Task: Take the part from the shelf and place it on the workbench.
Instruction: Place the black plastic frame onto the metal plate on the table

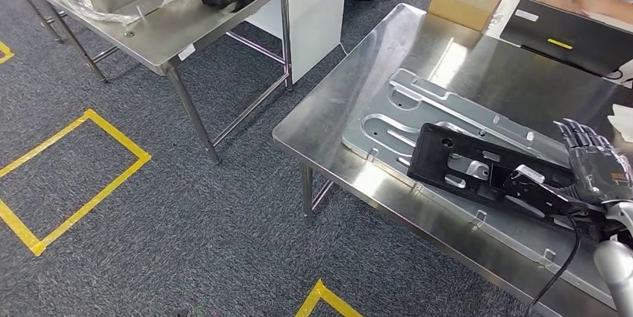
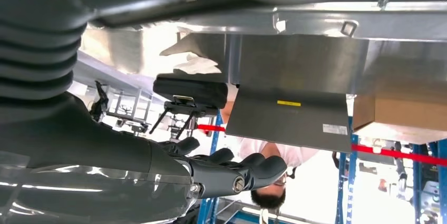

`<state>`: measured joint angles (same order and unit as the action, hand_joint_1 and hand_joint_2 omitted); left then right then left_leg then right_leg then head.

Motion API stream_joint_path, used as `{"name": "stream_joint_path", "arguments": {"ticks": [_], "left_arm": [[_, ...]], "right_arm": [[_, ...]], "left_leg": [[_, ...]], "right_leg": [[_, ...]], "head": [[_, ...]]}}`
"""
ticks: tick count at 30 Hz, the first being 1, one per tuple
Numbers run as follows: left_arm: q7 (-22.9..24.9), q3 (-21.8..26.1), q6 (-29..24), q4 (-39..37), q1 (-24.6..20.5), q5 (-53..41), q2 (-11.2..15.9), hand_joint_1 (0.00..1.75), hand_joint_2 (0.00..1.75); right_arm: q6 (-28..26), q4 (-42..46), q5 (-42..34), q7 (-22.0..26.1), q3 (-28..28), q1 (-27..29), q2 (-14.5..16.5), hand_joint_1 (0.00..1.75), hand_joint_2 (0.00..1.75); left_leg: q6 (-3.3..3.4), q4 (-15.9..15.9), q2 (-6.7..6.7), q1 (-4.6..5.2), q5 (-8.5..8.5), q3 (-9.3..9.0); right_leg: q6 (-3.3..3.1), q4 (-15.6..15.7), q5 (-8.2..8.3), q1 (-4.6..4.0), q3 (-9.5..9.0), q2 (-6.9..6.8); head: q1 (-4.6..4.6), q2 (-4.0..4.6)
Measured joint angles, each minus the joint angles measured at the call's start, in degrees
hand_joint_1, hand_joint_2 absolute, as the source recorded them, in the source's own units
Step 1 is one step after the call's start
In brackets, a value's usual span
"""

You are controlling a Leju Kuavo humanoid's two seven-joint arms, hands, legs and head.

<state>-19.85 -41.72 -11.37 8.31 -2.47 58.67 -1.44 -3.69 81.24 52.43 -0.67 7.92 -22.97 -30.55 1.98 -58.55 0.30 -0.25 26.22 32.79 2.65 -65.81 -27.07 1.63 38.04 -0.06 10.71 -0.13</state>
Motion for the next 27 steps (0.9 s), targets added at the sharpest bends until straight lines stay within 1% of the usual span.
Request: {"name": "stream_joint_path", "arguments": {"ticks": [1, 2, 3, 5, 10, 11, 13, 14, 15, 16, 17, 18, 19, 20, 21, 22, 24, 25, 26, 27], "left_arm": [[0.01, 0.00, 0.00, 0.00, -0.04, -0.01, 0.00, 0.00, 0.00], [0.04, 0.00, 0.00, 0.00, -0.06, -0.01, 0.00, 0.00, 0.00], [0.08, 0.00, 0.00, 0.00, -0.08, -0.01, 0.00, 0.00, 0.00], [0.14, 0.00, 0.01, 0.00, -0.07, -0.01, 0.00, 0.00, 0.00], [0.16, 0.00, 0.01, 0.00, -0.05, -0.01, 0.00, 0.00, 0.00], [0.18, 0.00, 0.00, 0.00, -0.05, -0.01, 0.00, 0.00, 0.00], [0.27, 0.00, 0.00, 0.00, -0.07, -0.01, 0.02, 0.00, 0.00], [0.38, -0.01, -0.03, 0.00, -0.09, -0.01, 0.04, 0.00, 0.00], [0.55, -0.08, -0.26, 0.00, -0.10, -0.01, 0.05, 0.00, 0.00], [0.70, -0.16, -0.54, 0.00, -0.11, -0.02, 0.07, 0.00, 0.00], [0.87, -0.25, -0.87, 0.00, -0.14, -0.04, 0.07, 0.00, 0.00], [0.99, -0.34, -1.20, 0.00, -0.17, -0.06, 0.07, 0.00, 0.00], [1.08, -0.36, -1.37, 0.00, -0.25, -0.08, 0.07, 0.00, 0.00], [1.17, -0.38, -1.50, 0.00, -0.33, -0.10, 0.06, 0.00, 0.00], [1.25, -0.40, -1.59, 0.00, -0.39, -0.10, 0.04, 0.00, 0.00], [1.32, -0.42, -1.66, 0.00, -0.43, -0.10, 0.02, 0.00, 0.00], [1.49, -0.45, -1.76, 0.00, -0.45, -0.10, -0.09, 0.00, 0.00], [1.56, -0.46, -1.83, 0.00, -0.47, -0.10, -0.15, 0.00, 0.00], [1.62, -0.48, -1.91, 0.00, -0.51, -0.10, -0.20, 0.00, 0.00], [1.65, -0.50, -1.98, 0.00, -0.54, -0.09, -0.25, 0.00, 0.00]], "right_arm": [[-0.04, 0.01, 0.02, -0.01, -0.04, -0.01, -0.01, 0.00, 0.00], [-0.08, 0.01, 0.04, -0.01, -0.10, 0.04, -0.02, 0.00, 0.00], [-0.11, 0.02, 0.08, -0.01, -0.18, 0.11, -0.02, 0.00, 0.00], [-0.15, 0.02, 0.13, -0.01, -0.29, 0.24, -0.03, 0.00, 0.00], [-0.16, 0.02, 0.13, 0.01, -0.32, 0.28, -0.03, 0.00, 0.00], [-0.16, 0.02, 0.14, 0.01, -0.37, 0.33, -0.03, 0.00, 0.00], [-0.19, 0.07, 0.16, 0.04, -0.63, 0.50, -0.04, 0.00, 0.00], [-0.49, 0.23, 0.31, 0.16, -0.89, 0.67, -0.02, 0.00, 0.00], [-3.56, 0.69, 0.45, 1.36, -1.53, 1.07, 0.47, 0.00, 0.00], [-7.29, 1.26, 0.44, 2.83, -2.28, 1.44, 1.11, 0.00, 0.00], [-11.76, 1.97, 0.16, 4.61, -3.18, 1.81, 1.91, 0.00, 0.00], [-16.52, 2.70, -0.49, 6.57, -4.14, 2.13, 2.81, 0.00, 0.00], [-18.98, 3.28, -1.44, 7.74, -4.82, 2.18, 3.37, 0.00, 0.00], [-21.20, 3.90, -2.66, 8.98, -5.46, 2.27, 3.90, 0.00, 0.00], [-22.92, 4.47, -3.95, 10.15, -6.00, 2.38, 4.34, 0.00, 0.00], [-24.34, 5.08, -5.46, 11.34, -6.49, 2.55, 4.75, 0.00, 0.00], [-26.32, 6.44, -8.44, 13.31, -7.31, 3.00, 5.33, 0.00, 0.00], [-27.03, 7.14, -9.80, 14.15, -7.72, 3.18, 5.53, 0.00, 0.00], [-27.63, 7.86, -11.20, 15.00, -8.11, 3.36, 5.66, 0.00, 0.00], [-28.20, 8.55, -12.78, 16.00, -8.46, 3.66, 5.75, 0.00, 0.00]], "left_leg": [[-0.17, -0.07, 0.01, 0.12, 0.11, -0.04], [-0.41, -0.10, 0.01, 0.22, 0.19, -0.04], [-0.62, -0.12, 0.01, 0.30, 0.24, 0.02], [-0.89, -0.09, 0.01, 0.32, 0.25, 0.06], [-0.93, -0.07, 0.00, 0.30, 0.25, 0.05], [-1.01, -0.01, 0.00, 0.27, 0.23, 0.03], [-1.44, 0.02, -0.01, 0.28, 0.37, -0.03], [-1.78, -2.16, -0.03, 0.21, 1.72, 0.89], [-2.14, -6.09, -0.05, 0.14, 3.16, 2.80], [-2.34, -8.89, -0.07, 0.02, 3.90, 4.23], [-2.40, -10.13, -0.07, -0.07, 3.81, 4.90], [-2.24, -8.18, -0.06, -0.09, 2.32, 4.20], [-1.99, -4.32, -0.05, 0.00, 0.85, 2.39], [-1.74, -1.62, -0.04, 0.09, 0.01, 1.13], [-1.50, -0.41, -0.01, 0.19, -0.12, 0.59], [-1.29, -0.23, 0.01, 0.32, -0.10, 0.49], [-0.60, 0.25, 0.03, 0.23, -0.48, 0.35], [-0.24, 0.60, 0.00, 0.15, -0.72, 0.22], [0.06, 0.93, -0.04, 0.04, -0.93, 0.11], [0.23, 1.07, -0.07, 0.03, -1.02, 0.07]], "right_leg": [[-0.27, 3.52, 1.20, -0.16, -1.71, -0.01], [-0.54, 5.86, 1.77, -0.34, -2.82, -0.01], [-0.74, 6.76, 1.72, -0.52, -3.18, 0.01], [-0.92, 6.87, 1.74, -0.67, -3.10, 0.05], [-0.96, 6.86, 1.72, -0.70, -3.10, 0.06], [-1.04, 6.85, 1.71, -0.73, -3.10, 0.07], [-1.49, 7.13, 1.85, -0.52, -3.23, 0.06], [-1.93, 7.35, 1.92, -0.39, -3.39, 0.02], [-2.34, 7.52, 1.96, -0.28, -3.55, 0.01], [-2.61, 7.53, 1.91, -0.23, -3.70, 0.03], [-2.76, 7.44, 1.76, -0.31, -3.83, 0.09], [-2.66, 7.30, 1.61, -0.35, -3.91, 0.16], [-2.46, 7.15, 1.47, -0.46, -3.94, 0.22], [-2.20, 7.08, 1.40, -0.56, -3.93, 0.25], [-1.91, 7.07, 1.39, -0.65, -3.91, 0.26], [-1.57, 7.13, 1.44, -0.69, -3.90, 0.27], [-0.86, 7.10, 1.30, -0.52, -3.95, 0.22], [-0.58, 6.24, 0.58, -0.42, -3.62, 0.19], [-0.37, 4.24, -0.78, -0.36, -2.77, 0.16], [-0.22, 1.15, -2.59, -0.30, -1.39, 0.13]], "head": [[0.00, 0.00], [0.00, 0.01], [0.01, 0.01], [0.02, 0.01], [0.02, 0.00], [0.02, 0.00], [0.01, 0.00], [0.02, 0.00], [0.02, 0.00], [0.03, 0.00], [0.03, 0.00], [0.02, 0.00], [0.02, 0.00], [0.02, 0.00], [0.02, 0.00], [0.02, 0.00], [0.02, 0.00], [0.02, 0.00], [0.01, 0.00], [0.01, 0.00]]}}
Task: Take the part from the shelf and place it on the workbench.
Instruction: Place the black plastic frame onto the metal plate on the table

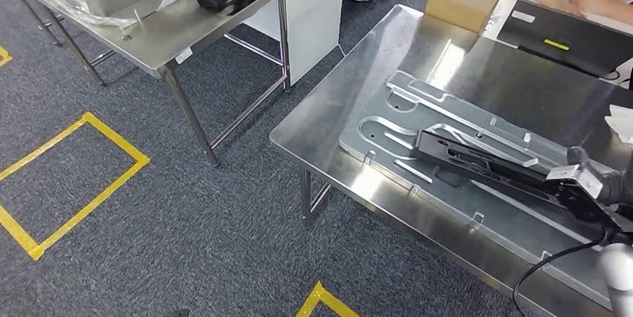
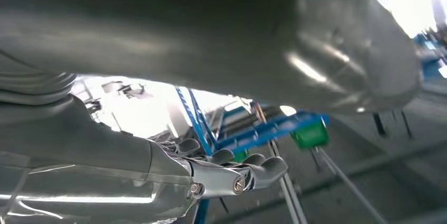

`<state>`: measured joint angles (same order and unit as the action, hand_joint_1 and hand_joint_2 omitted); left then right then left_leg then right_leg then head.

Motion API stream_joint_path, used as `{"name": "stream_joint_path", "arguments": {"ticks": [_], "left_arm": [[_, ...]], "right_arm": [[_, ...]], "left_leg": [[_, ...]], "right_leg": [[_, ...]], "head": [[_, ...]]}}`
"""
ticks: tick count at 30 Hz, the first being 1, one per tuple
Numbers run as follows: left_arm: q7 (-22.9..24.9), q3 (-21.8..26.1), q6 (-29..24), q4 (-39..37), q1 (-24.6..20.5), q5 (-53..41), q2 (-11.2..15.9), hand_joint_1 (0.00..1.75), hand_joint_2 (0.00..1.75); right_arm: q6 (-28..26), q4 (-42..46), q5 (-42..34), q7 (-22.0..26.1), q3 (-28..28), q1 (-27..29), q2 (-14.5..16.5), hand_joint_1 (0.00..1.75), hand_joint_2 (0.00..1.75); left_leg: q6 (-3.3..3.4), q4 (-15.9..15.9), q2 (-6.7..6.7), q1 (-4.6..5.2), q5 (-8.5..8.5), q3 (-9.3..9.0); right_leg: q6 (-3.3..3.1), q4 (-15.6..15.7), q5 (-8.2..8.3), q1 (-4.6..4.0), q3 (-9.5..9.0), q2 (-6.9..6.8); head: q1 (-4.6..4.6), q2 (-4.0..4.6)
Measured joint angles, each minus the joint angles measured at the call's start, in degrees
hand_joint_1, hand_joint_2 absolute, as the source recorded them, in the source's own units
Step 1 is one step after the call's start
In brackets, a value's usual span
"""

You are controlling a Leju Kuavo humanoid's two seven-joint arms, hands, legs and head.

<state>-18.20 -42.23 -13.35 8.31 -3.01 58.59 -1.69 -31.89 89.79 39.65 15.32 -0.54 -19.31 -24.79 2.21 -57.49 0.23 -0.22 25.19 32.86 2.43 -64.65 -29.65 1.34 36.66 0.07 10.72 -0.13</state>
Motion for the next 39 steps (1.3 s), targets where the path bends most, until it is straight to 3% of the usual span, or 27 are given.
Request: {"name": "stream_joint_path", "arguments": {"ticks": [2, 3, 4, 6, 8, 12, 14, 17, 18, 19, 20, 23, 25, 27, 28, 29, 30, 32, 33, 34, 35, 37, 39], "left_arm": [[0.02, -0.10, -0.08, 0.00, 0.03, 0.12, -0.04, 0.00, 0.00], [0.02, -0.17, -0.06, 0.00, 0.07, 0.19, -0.07, 0.00, 0.00], [0.02, -0.24, 0.02, 0.00, 0.09, 0.25, -0.10, 0.00, 0.00], [-0.18, -0.30, 0.25, 0.00, 0.06, 0.33, -0.22, 0.00, 0.00], [-0.55, -0.29, 0.42, 0.00, 0.02, 0.44, -0.34, 0.00, 0.00], [-0.95, -0.28, 0.43, 0.00, 0.17, 1.15, -0.42, 0.00, 0.00], [-1.04, -0.28, 0.42, 0.00, 0.23, 1.36, -0.42, 0.00, 0.00], [-1.14, -0.28, 0.44, 0.00, 0.29, 1.45, -0.41, 0.00, 0.00], [-1.16, -0.28, 0.51, 0.00, 0.36, 1.48, -0.41, 0.00, 0.00], [-1.17, -0.28, 0.60, 0.00, 0.45, 1.50, -0.41, 0.00, 0.00], [-1.18, -0.28, 0.69, 0.00, 0.53, 1.52, -0.41, 0.00, 0.00], [-1.04, -0.29, 1.01, 0.00, 0.44, 1.41, -0.31, 0.00, 0.00], [-0.85, -0.33, 1.31, 0.00, 0.32, 1.28, -0.19, 0.00, 0.00], [-0.71, -0.45, 1.60, 0.00, 0.34, 1.21, -0.17, 0.00, 0.00], [-0.67, -0.56, 1.69, 0.00, 0.31, 1.19, -0.17, 0.00, 0.00], [-0.63, -0.67, 1.78, 0.00, 0.25, 1.17, -0.17, 0.00, 0.00], [-0.61, -0.78, 1.84, 0.00, 0.19, 1.17, -0.16, 0.00, 0.00], [-0.58, -0.94, 1.95, 0.00, 0.07, 1.14, -0.13, 0.00, 0.00], [-0.57, -1.01, 2.02, 0.00, 0.04, 1.11, -0.13, 0.00, 0.00], [-0.55, -1.08, 2.09, 0.00, 0.02, 1.10, -0.13, 0.00, 0.00], [-0.53, -1.15, 2.17, 0.00, 0.00, 1.08, -0.13, 0.00, 0.00], [-0.49, -1.24, 2.32, 0.00, -0.10, 1.07, -0.13, 0.00, 0.00], [-0.46, -1.28, 2.50, 0.00, -0.35, 1.04, -0.10, 0.00, 0.00]], "right_arm": [[-1.19, 1.34, -3.82, 2.59, -0.45, 1.07, 0.16, 0.00, 0.00], [-1.71, 2.00, -5.63, 3.86, -0.56, 1.71, 0.31, 0.00, 0.00], [-2.09, 2.65, -7.27, 5.07, -0.62, 2.21, 0.47, 0.00, 0.00], [-2.26, 4.00, -10.61, 6.95, -0.65, 2.73, 0.86, 0.00, 0.00], [-1.36, 5.44, -14.95, 8.25, -0.53, 3.28, 1.27, 0.00, 0.00], [1.37, 8.12, -21.41, 9.18, 0.03, 5.34, 2.06, 0.00, 0.00], [3.40, 9.17, -24.12, 9.35, 0.24, 6.03, 2.33, 0.00, 0.00], [8.11, 10.92, -29.76, 9.06, 0.34, 8.49, 2.54, 0.00, 0.00], [9.20, 11.64, -31.20, 8.91, 0.24, 9.85, 2.58, 0.00, 0.00], [9.78, 12.42, -32.21, 8.80, -0.01, 11.30, 2.63, 0.00, 0.00], [10.02, 13.25, -33.00, 8.77, -0.45, 12.74, 2.67, 0.00, 0.00], [9.80, 16.11, -35.64, 8.75, -3.11, 16.86, 2.77, 0.00, 0.00], [9.68, 18.21, -36.99, 8.66, -5.79, 19.61, 3.07, 0.00, 0.00], [9.50, 20.27, -36.11, 8.46, -8.48, 22.14, 3.89, 0.00, 0.00], [9.27, 21.18, -34.97, 8.35, -9.61, 23.24, 4.43, 0.00, 0.00], [8.95, 21.98, -33.62, 8.22, -10.62, 24.14, 4.98, 0.00, 0.00], [8.59, 22.65, -32.34, 8.05, -11.47, 24.85, 5.49, 0.00, 0.00], [8.02, 23.51, -30.37, 7.63, -12.76, 25.91, 6.37, 0.00, 0.00], [7.85, 23.81, -29.68, 7.44, -13.28, 26.36, 6.69, 0.00, 0.00], [7.74, 24.06, -29.19, 7.25, -13.78, 26.79, 6.95, 0.00, 0.00], [7.68, 24.27, -28.81, 7.09, -14.29, 27.14, 7.10, 0.00, 0.00], [7.63, 24.70, -28.51, 6.81, -15.32, 27.56, 7.26, 0.00, 0.00], [7.63, 25.15, -28.53, 6.52, -16.19, 28.01, 7.28, 0.00, 0.00]], "left_leg": [[0.12, -0.04, -0.01, 0.05, -0.05, 0.06], [0.11, -0.13, -0.01, 0.06, -0.06, 0.08], [0.08, -0.27, 0.00, 0.06, -0.05, 0.10], [-0.15, -0.69, 0.02, 0.07, 0.11, 0.14], [-0.58, -1.15, 0.10, 0.26, 0.33, 0.37], [-1.70, -1.39, 0.19, 0.37, 0.29, 0.81], [-2.23, -3.75, 0.16, 0.29, 2.67, 1.70], [-2.72, -13.61, 0.10, 0.02, 9.54, 4.81], [-2.77, -15.94, 0.09, -0.01, 10.75, 5.18], [-2.73, -16.30, 0.09, -0.02, 10.91, 4.56], [-2.60, -14.40, 0.09, -0.01, 10.10, 2.81], [-1.72, -2.38, 0.19, 0.27, 6.66, -5.03], [-1.31, 0.67, 0.23, 0.70, 5.83, -6.57], [-0.82, 0.94, 0.15, 0.74, 4.54, -6.06], [-0.48, 1.30, 0.09, 0.61, 3.73, -5.70], [-0.12, 1.69, 0.01, 0.43, 2.83, -5.19], [0.13, 1.98, -0.05, 0.27, 1.98, -4.52], [0.36, 1.97, 0.01, 0.31, 0.61, -2.85], [0.28, 1.87, 0.16, 0.31, -0.04, -1.92], [0.15, 1.68, 0.40, 0.28, -0.65, -0.95], [-0.04, 1.39, 0.71, 0.21, -1.20, 0.05], [-0.59, 0.50, 1.48, 0.02, -2.07, 1.93], [-1.29, -0.39, 2.36, 0.05, -2.79, 3.31]], "right_leg": [[0.25, -7.17, -3.21, 0.00, 3.37, -0.01], [0.33, -9.06, -3.53, 0.01, 4.27, -0.02], [0.36, -8.88, -2.78, 0.03, 4.19, -0.03], [0.25, -2.51, 0.93, 0.11, 1.03, -0.06], [-0.20, 3.89, 3.41, -0.10, -2.07, -0.03], [-1.56, 5.60, 4.20, -0.33, -2.25, -0.02], [-2.46, 5.96, 4.81, -0.09, -1.92, -0.17], [-3.13, 6.03, 5.67, -0.25, -0.88, -0.44], [-3.13, 6.00, 6.01, -0.34, -0.43, -0.54], [-3.09, 5.96, 6.37, -0.42, 0.07, -0.61], [-3.01, 5.93, 6.77, -0.48, 0.55, -0.64], [-2.49, 5.93, 7.95, -0.63, 1.48, -0.69], [-1.83, 6.11, 8.77, -0.56, 1.60, -0.83], [-1.14, 6.56, 9.68, -0.37, 1.72, -0.82], [-0.88, 6.43, 9.21, -0.32, 2.00, -0.72], [-0.69, 5.43, 7.63, -0.33, 2.54, -0.59], [-0.55, 3.20, 4.90, -0.29, 3.31, -0.46], [-0.25, -3.86, -1.08, -0.21, 4.81, -0.33], [-0.07, -7.17, -2.55, -0.12, 5.07, -0.31], [0.08, -9.00, -2.55, -0.05, 4.58, -0.30], [0.20, -8.95, -1.46, 0.03, 3.20, -0.25], [0.34, -3.15, 0.77, 0.34, -2.24, 0.86], [0.08, 4.47, -0.13, 0.48, -7.65, 2.90]], "head": [[0.01, 0.00], [0.01, 0.00], [0.01, 0.00], [0.01, 0.00], [0.01, 0.00], [0.01, 0.00], [0.01, 0.00], [0.01, 0.00], [0.01, 0.00], [0.01, 0.00], [0.02, 0.00], [0.02, 0.00], [0.03, 0.00], [0.04, 0.00], [0.03, 0.01], [0.02, 0.01], [0.01, 0.01], [0.01, 0.00], [0.01, 0.00], [0.01, 0.00], [0.01, 0.00], [0.01, 0.00], [0.04, -0.01]]}}
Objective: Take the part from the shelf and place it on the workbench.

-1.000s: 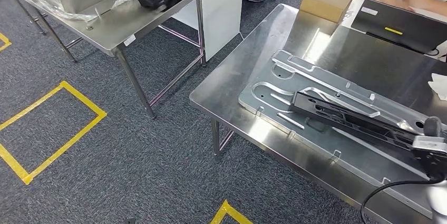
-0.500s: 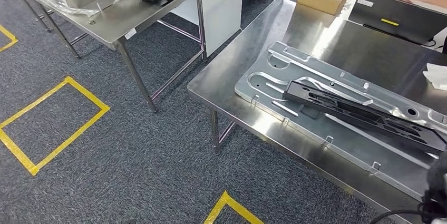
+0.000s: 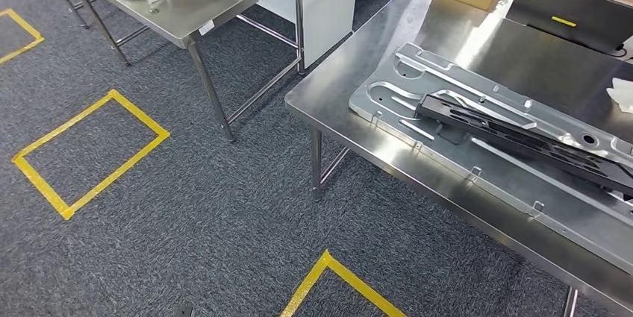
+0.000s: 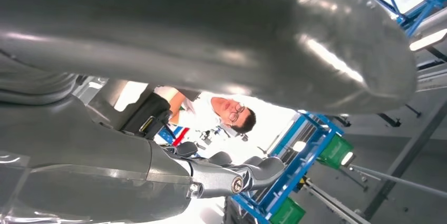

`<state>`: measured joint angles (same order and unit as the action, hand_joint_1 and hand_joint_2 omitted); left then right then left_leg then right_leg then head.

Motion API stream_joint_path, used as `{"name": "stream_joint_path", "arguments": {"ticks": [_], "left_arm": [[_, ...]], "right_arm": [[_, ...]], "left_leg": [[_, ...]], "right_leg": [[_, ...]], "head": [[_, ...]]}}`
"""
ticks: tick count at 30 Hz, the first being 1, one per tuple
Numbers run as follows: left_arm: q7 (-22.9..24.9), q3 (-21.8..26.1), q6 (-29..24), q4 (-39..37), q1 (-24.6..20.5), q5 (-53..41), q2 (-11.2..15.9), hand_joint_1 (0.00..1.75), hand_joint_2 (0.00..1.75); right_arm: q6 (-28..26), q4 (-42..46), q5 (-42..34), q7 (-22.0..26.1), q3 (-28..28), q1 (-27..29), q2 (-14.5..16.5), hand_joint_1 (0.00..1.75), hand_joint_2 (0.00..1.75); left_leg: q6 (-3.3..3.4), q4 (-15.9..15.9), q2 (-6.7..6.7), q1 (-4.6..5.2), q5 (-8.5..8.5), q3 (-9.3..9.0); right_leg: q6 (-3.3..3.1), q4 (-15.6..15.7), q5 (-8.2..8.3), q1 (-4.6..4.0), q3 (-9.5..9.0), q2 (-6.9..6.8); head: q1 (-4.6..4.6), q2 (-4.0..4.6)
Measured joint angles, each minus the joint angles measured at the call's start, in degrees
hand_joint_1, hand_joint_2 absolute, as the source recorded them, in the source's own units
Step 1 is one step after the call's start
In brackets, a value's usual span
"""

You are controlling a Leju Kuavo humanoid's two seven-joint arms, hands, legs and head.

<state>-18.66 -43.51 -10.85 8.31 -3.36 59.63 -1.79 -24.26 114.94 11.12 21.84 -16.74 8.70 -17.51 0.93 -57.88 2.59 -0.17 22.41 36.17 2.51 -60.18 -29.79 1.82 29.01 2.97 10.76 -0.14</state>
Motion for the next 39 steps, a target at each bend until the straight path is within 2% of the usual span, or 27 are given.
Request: {"name": "stream_joint_path", "arguments": {"ticks": [2, 4, 5, 6, 8, 9, 10, 11, 12, 14, 16, 17, 18, 19, 20, 22, 24, 25, 26, 27, 28, 30, 32, 34, 35, 37, 39], "left_arm": [[0.00, -0.04, 0.21, 0.00, -0.13, -0.04, 0.08, 0.00, 0.00], [-0.01, -0.10, 0.40, -0.02, 0.02, -0.10, 0.28, 0.00, 0.00], [-0.02, -0.15, 0.48, -0.02, 0.08, -0.12, 0.37, 0.00, 0.00], [-0.02, -0.26, 0.53, -0.03, 0.12, -0.13, 0.43, 0.00, 0.00], [-0.04, -0.58, 0.62, -0.02, 0.07, -0.18, 0.43, 0.00, 0.00], [-0.06, -0.76, 0.66, -0.02, 0.04, -0.22, 0.42, 0.00, 0.00], [-0.08, -0.90, 0.68, -0.02, 0.02, -0.30, 0.42, 0.00, 0.00], [-0.09, -0.98, 0.69, -0.02, 0.02, -0.43, 0.42, 0.00, 0.00], [-0.09, -1.03, 0.69, -0.02, 0.02, -0.57, 0.42, 0.00, 0.00], [-0.08, -1.06, 0.68, -0.02, -0.08, -0.78, 0.52, 0.00, 0.00], [-0.06, -1.11, 0.66, -0.02, -0.27, -0.79, 0.67, 0.00, 0.00], [-0.03, -1.15, 0.61, -0.02, -0.34, -0.79, 0.72, 0.00, 0.00], [0.01, -1.20, 0.55, -0.02, -0.31, -0.78, 0.72, 0.00, 0.00], [0.07, -1.25, 0.49, -0.02, -0.25, -0.78, 0.66, 0.00, 0.00], [0.14, -1.31, 0.42, -0.02, -0.16, -0.77, 0.59, 0.00, 0.00], [0.23, -1.37, 0.21, -0.02, -0.01, -0.72, 0.45, 0.00, 0.00], [0.19, -1.38, -0.05, -0.02, 0.06, -0.67, 0.37, 0.00, 0.00], [0.15, -1.38, -0.19, -0.02, 0.09, -0.66, 0.29, 0.00, 0.00], [0.09, -1.38, -0.33, -0.02, 0.14, -0.64, 0.20, 0.00, 0.00], [0.05, -1.38, -0.50, -0.02, 0.22, -0.61, 0.08, 0.00, 0.00], [0.00, -1.38, -0.66, -0.02, 0.29, -0.54, -0.03, 0.00, 0.00], [-0.11, -1.38, -0.88, -0.02, 0.34, -0.20, -0.14, 0.00, 0.00], [-0.25, -1.38, -0.99, -0.02, 0.31, 0.12, -0.15, 0.00, 0.00], [-0.37, -1.38, -1.07, -0.02, 0.55, 0.23, -0.17, 0.00, 0.00], [-0.45, -1.38, -1.09, -0.02, 0.75, 0.26, -0.17, 0.00, 0.00], [-0.67, -1.38, -1.12, -0.02, 1.01, 0.22, -0.21, 0.00, 0.00], [-0.92, -1.41, -1.05, -0.02, 1.08, 0.13, -0.28, 0.00, 0.00]], "right_arm": [[0.01, 0.38, -0.19, -0.28, -0.87, 0.83, 0.00, 0.00, 0.00], [0.04, 0.72, -0.30, -0.57, -1.63, 1.70, 0.03, 0.00, 0.00], [0.06, 0.95, -0.24, -0.71, -1.95, 2.20, 0.08, 0.00, 0.00], [0.09, 1.25, -0.13, -0.79, -2.27, 2.82, 0.14, 0.00, 0.00], [0.15, 1.89, 0.13, -0.81, -2.95, 4.17, 0.31, 0.00, 0.00], [0.18, 2.15, 0.21, -0.81, -3.23, 4.73, 0.40, 0.00, 0.00], [0.19, 2.34, 0.28, -0.82, -3.45, 5.14, 0.51, 0.00, 0.00], [0.25, 2.53, 0.44, -0.84, -3.64, 5.46, 0.63, 0.00, 0.00], [0.37, 2.75, 0.72, -0.91, -3.79, 5.75, 0.75, 0.00, 0.00], [0.84, 3.20, 1.63, -1.09, -4.12, 6.38, 1.02, 0.00, 0.00], [1.48, 3.45, 2.56, -1.25, -4.54, 7.01, 1.35, 0.00, 0.00], [1.78, 3.50, 2.98, -1.28, -4.72, 7.23, 1.54, 0.00, 0.00], [2.04, 3.52, 3.37, -1.30, -4.85, 7.34, 1.71, 0.00, 0.00], [2.22, 3.51, 3.74, -1.29, -4.90, 7.39, 1.86, 0.00, 0.00], [2.33, 3.50, 4.10, -1.27, -4.96, 7.52, 2.02, 0.00, 0.00], [2.47, 3.47, 5.03, -1.24, -5.13, 8.10, 2.27, 0.00, 0.00], [2.72, 3.43, 6.66, -1.23, -5.23, 8.78, 2.84, 0.00, 0.00], [2.96, 3.39, 7.66, -1.23, -5.18, 9.00, 3.24, 0.00, 0.00], [3.25, 3.31, 8.72, -1.23, -5.10, 9.14, 3.66, 0.00, 0.00], [3.58, 3.19, 9.68, -1.23, -4.97, 9.24, 4.00, 0.00, 0.00], [3.89, 3.04, 10.51, -1.22, -4.80, 9.32, 4.28, 0.00, 0.00], [4.30, 2.61, 11.60, -1.18, -4.31, 9.50, 4.77, 0.00, 0.00], [4.48, 2.17, 12.18, -1.11, -3.81, 9.77, 5.18, 0.00, 0.00], [4.83, 1.74, 13.48, -1.10, -3.21, 9.94, 5.48, 0.00, 0.00], [5.09, 1.43, 14.71, -1.15, -2.71, 9.95, 5.60, 0.00, 0.00], [5.22, 0.27, 18.32, -1.43, -1.06, 10.04, 5.98, 0.00, 0.00], [4.19, -2.09, 22.94, -2.10, 1.52, 10.21, 6.62, 0.00, 0.00]], "left_leg": [[-0.73, -0.23, 1.10, 0.12, -0.99, 0.71], [-1.43, -0.41, 1.60, 0.07, -1.27, 1.30], [-1.76, -1.46, 0.98, 0.04, -0.01, 1.86], [-2.05, -3.61, 0.05, -0.04, 2.33, 2.62], [-2.53, -10.85, -1.70, -0.26, 8.23, 4.45], [-2.69, -14.52, -1.98, -0.35, 9.99, 5.00], [-2.74, -16.92, -2.11, -0.40, 10.36, 4.91], [-2.65, -17.47, -2.21, -0.38, 9.49, 3.90], [-2.34, -15.81, -2.41, -0.28, 7.96, 1.83], [-1.04, -7.65, -4.42, 0.43, 6.43, -4.85], [0.22, 0.59, -6.63, 1.39, 7.69, -10.47], [0.64, 2.78, -6.85, 1.78, 8.20, -11.59], [0.96, 3.75, -6.36, 1.89, 7.91, -11.62], [1.25, 4.14, -5.80, 1.84, 7.16, -11.26], [1.64, 4.57, -5.27, 1.69, 6.30, -10.82], [2.11, 5.12, -4.30, 1.27, 4.82, -9.58], [2.21, 4.88, -3.09, 1.18, 3.71, -7.87], [2.06, 4.64, -2.45, 1.13, 3.15, -6.99], [1.84, 4.27, -1.81, 1.01, 2.67, -6.11], [1.56, 3.75, -1.17, 0.81, 2.29, -5.22], [1.24, 3.05, -0.53, 0.57, 2.04, -4.29], [0.51, 1.29, 0.74, 0.33, 1.81, -2.41], [-0.23, -0.07, 1.98, 0.43, 1.47, -1.02], [-0.89, -0.56, 3.03, 0.35, 0.95, -0.29], [-1.15, -1.08, 2.75, 0.30, 1.26, 0.12], [-1.62, -5.32, 0.67, 0.14, 4.17, 2.03], [-2.04, -13.27, -1.46, 0.03, 8.58, 5.17]], "right_leg": [[-0.63, 2.92, -1.11, -0.21, -1.68, 0.43], [-1.61, 2.78, -0.38, -0.11, -0.98, -0.90], [-2.22, 2.80, 0.09, -0.08, -0.53, -1.62], [-2.74, 2.84, 0.60, -0.09, 0.00, -2.36], [-3.32, 2.78, 1.57, -0.52, 1.22, -3.77], [-3.40, 2.74, 2.08, -0.75, 1.93, -4.48], [-3.47, 2.68, 2.59, -0.96, 2.66, -5.16], [-3.51, 2.61, 3.10, -1.19, 3.42, -5.81], [-3.54, 2.56, 3.58, -1.44, 4.13, -6.41], [-3.51, 2.46, 4.43, -1.80, 5.06, -7.54], [-3.14, 2.45, 5.20, -1.76, 5.34, -8.85], [-2.84, 2.54, 5.64, -1.64, 5.42, -9.62], [-2.55, 2.69, 6.13, -1.49, 5.48, -10.32], [-2.23, 2.66, 6.11, -1.35, 5.63, -10.10], [-1.93, 2.17, 5.29, -1.27, 5.90, -8.92], [-1.40, -1.86, 0.93, -1.10, 7.26, -5.12], [-1.01, -9.09, -3.49, -0.93, 9.29, -3.30], [-0.77, -11.93, -4.00, -0.80, 9.78, -3.16], [-0.53, -13.04, -3.19, -0.61, 9.45, -3.14], [-0.24, -11.96, -1.58, -0.36, 8.05, -3.05], [0.12, -8.80, -0.03, 0.02, 5.59, -2.61], [0.58, -1.17, 0.13, 0.53, 0.41, -0.25], [-0.06, 2.21, -1.43, 0.52, -1.43, 1.03], [-1.36, 2.13, -1.46, 0.46, -0.99, -0.24], [-1.91, 2.07, -1.24, 0.45, -0.83, -0.87], [-2.80, 2.12, -0.76, 0.35, -0.40, -2.24], [-3.27, 2.08, -0.39, -0.04, 0.20, -3.68]], "head": [[0.09, 0.00], [0.14, 0.01], [0.14, 0.01], [0.14, 0.01], [0.14, 0.01], [0.14, 0.01], [0.14, 0.01], [0.15, 0.01], [0.15, 0.01], [0.16, 0.01], [0.18, 0.01], [0.19, 0.00], [0.20, 0.00], [0.20, 0.00], [0.20, 0.00], [0.19, 0.01], [0.19, 0.01], [0.19, 0.01], [0.19, 0.01], [0.19, 0.01], [0.19, 0.01], [0.19, 0.01], [0.20, 0.01], [0.24, 0.01], [0.27, 0.01], [0.27, 0.01], [0.27, 0.01]]}}
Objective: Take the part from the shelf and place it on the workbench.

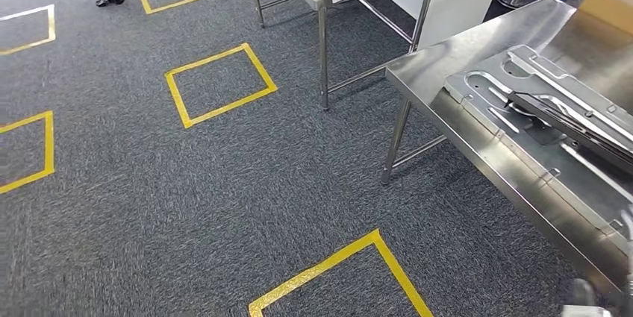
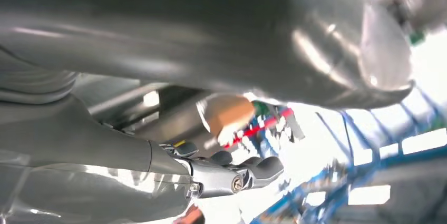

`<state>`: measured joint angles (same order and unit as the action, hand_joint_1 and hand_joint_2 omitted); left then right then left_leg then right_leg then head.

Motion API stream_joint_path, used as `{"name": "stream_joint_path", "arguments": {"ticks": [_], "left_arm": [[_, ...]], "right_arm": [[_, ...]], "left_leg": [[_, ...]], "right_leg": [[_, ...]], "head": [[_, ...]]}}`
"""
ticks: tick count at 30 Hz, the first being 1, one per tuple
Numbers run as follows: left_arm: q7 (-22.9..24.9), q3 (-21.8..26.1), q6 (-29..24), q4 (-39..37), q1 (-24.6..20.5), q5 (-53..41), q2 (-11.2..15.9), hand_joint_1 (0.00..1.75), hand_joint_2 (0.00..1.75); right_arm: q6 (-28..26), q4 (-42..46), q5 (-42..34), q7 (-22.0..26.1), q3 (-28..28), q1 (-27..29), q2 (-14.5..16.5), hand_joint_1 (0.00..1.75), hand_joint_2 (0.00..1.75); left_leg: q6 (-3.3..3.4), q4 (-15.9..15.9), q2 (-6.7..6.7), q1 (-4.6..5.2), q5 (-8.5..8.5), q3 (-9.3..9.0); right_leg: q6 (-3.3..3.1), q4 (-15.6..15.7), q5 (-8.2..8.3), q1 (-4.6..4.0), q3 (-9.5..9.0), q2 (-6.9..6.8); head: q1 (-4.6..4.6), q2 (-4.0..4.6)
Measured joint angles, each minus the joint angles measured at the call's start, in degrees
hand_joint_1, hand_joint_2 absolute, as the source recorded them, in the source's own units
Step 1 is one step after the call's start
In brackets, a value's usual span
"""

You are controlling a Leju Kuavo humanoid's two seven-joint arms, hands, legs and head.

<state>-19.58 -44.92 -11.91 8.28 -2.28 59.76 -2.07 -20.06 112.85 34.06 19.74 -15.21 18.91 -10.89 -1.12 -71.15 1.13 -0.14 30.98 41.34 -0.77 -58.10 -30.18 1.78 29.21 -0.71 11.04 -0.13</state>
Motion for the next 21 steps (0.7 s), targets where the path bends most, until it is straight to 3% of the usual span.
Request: {"name": "stream_joint_path", "arguments": {"ticks": [1, 2, 3, 5, 7, 8, 10, 11, 13, 14, 16, 17, 18, 19, 21], "left_arm": [[-0.11, -0.02, 0.04, 0.00, 0.04, -0.03, -0.03, 0.00, 0.00], [-0.19, -0.04, 0.08, 0.00, 0.09, -0.04, -0.07, 0.00, 0.00], [-0.24, -0.05, 0.10, 0.00, 0.17, -0.04, -0.10, 0.00, 0.00], [-0.28, -0.07, 0.09, 0.00, 0.30, -0.04, -0.10, 0.00, 0.00], [-0.25, -0.08, 0.03, 0.00, 0.29, -0.05, -0.04, 0.00, 0.00], [-0.20, -0.08, -0.02, 0.00, 0.26, -0.05, -0.02, 0.00, 0.00], [-0.02, -0.10, -0.10, 0.00, 0.34, -0.05, -0.01, 0.00, 0.00], [0.09, -0.13, -0.13, 0.00, 0.40, -0.05, -0.03, 0.00, 0.00], [0.31, -0.31, -0.15, 0.00, 0.41, -0.08, -0.07, 0.00, 0.00], [0.35, -0.45, -0.16, 0.00, 0.35, -0.09, -0.09, 0.00, 0.00], [0.39, -0.77, -0.16, 0.00, 0.28, -0.11, -0.09, 0.00, 0.00], [0.39, -0.90, -0.16, 0.00, 0.33, -0.13, -0.09, 0.00, 0.00], [0.40, -1.00, -0.15, 0.00, 0.39, -0.13, -0.10, 0.00, 0.00], [0.41, -1.08, -0.15, 0.00, 0.44, -0.14, -0.11, 0.00, 0.00], [0.43, -1.25, -0.12, 0.00, 0.37, -0.15, -0.17, 0.00, 0.00]], "right_arm": [[-0.81, -1.48, 2.01, -0.43, 1.52, 0.03, 0.32, 0.00, 0.00], [-1.63, -2.94, 3.54, -0.79, 3.06, 0.02, 0.58, 0.00, 0.00], [-2.33, -4.26, 4.50, -1.12, 4.50, -0.02, 0.78, 0.00, 0.00], [-3.37, -6.71, 5.61, -1.79, 6.98, -0.47, 1.06, 0.00, 0.00], [-4.28, -9.61, 6.99, -2.53, 9.33, -1.50, 1.35, 0.00, 0.00], [-4.73, -11.11, 7.80, -2.82, 10.51, -2.13, 1.51, 0.00, 0.00], [-5.51, -13.81, 9.36, -3.23, 12.96, -3.62, 1.80, 0.00, 0.00], [-5.79, -15.00, 10.01, -3.33, 14.15, -4.56, 1.93, 0.00, 0.00], [-6.11, -17.21, 11.06, -3.52, 16.27, -6.51, 2.08, 0.00, 0.00], [-6.15, -18.29, 11.41, -3.61, 17.16, -7.21, 2.13, 0.00, 0.00], [-6.15, -20.11, 11.83, -3.77, 18.61, -8.11, 2.25, 0.00, 0.00], [-6.14, -20.90, 11.94, -3.80, 19.21, -8.47, 2.32, 0.00, 0.00], [-6.08, -21.50, 12.01, -3.80, 19.71, -8.88, 2.37, 0.00, 0.00], [-5.90, -22.12, 12.05, -3.78, 20.21, -9.41, 2.40, 0.00, 0.00], [-5.11, -23.70, 12.37, -3.65, 21.44, -10.87, 2.49, 0.00, 0.00]], "left_leg": [[-0.09, -3.16, -0.44, -0.06, 1.30, 1.04], [-0.06, -4.30, -0.63, -0.08, 1.47, 1.01], [0.09, -3.09, -0.76, -0.06, 0.63, -0.24], [0.88, 4.86, -2.13, 0.24, -2.07, -5.59], [1.79, 11.62, -4.26, 0.97, -3.29, -9.75], [2.14, 12.98, -4.87, 1.31, -3.19, -10.33], [2.68, 13.83, -4.16, 1.31, -3.52, -10.24], [2.95, 14.43, -3.65, 1.12, -3.81, -10.36], [3.48, 15.42, -2.67, 0.70, -4.61, -10.65], [3.65, 15.52, -2.17, 0.75, -4.80, -10.49], [3.86, 15.37, -0.77, 0.80, -5.01, -10.14], [3.87, 15.18, 0.04, 0.84, -5.04, -10.03], [3.82, 14.93, 0.86, 0.86, -5.02, -9.96], [3.72, 14.60, 1.64, 0.86, -4.94, -9.93], [3.37, 13.81, 2.97, 0.90, -4.68, -9.62]], "right_leg": [[-0.09, -0.02, 0.15, -0.19, 0.27, -0.75], [-0.12, -0.04, 0.26, -0.33, 0.49, -1.49], [-0.10, -0.05, 0.34, -0.46, 0.61, -2.19], [-0.02, -0.05, 0.41, -0.69, 0.58, -3.50], [0.33, -0.02, 0.54, -0.91, 0.52, -4.66], [0.61, 0.01, 0.62, -0.98, 0.52, -5.19], [1.28, 0.24, 0.72, -1.06, 0.42, -6.12], [1.57, 0.06, 0.45, -1.06, 0.43, -5.65], [1.95, -3.13, -1.86, -1.02, 1.80, -2.97], [1.99, -6.45, -3.72, -0.97, 3.33, -1.34], [2.06, -13.73, -6.59, -0.94, 6.87, 0.15], [2.09, -15.32, -6.50, -0.94, 7.72, 0.36], [2.09, -14.73, -5.23, -0.93, 7.56, 0.49], [2.04, -11.85, -3.02, -0.90, 6.34, 0.74], [1.84, -4.40, 0.59, -0.73, 3.14, 2.80]], "head": [[0.00, 0.00], [0.00, 0.00], [0.00, 0.00], [0.00, 0.00], [0.00, 0.00], [0.00, 0.00], [-0.01, -0.01], [-0.01, 0.00], [-0.01, 0.00], [-0.01, 0.01], [-0.02, 0.00], [-0.02, 0.00], [-0.02, 0.00], [-0.02, 0.00], [-0.02, 0.00]]}}
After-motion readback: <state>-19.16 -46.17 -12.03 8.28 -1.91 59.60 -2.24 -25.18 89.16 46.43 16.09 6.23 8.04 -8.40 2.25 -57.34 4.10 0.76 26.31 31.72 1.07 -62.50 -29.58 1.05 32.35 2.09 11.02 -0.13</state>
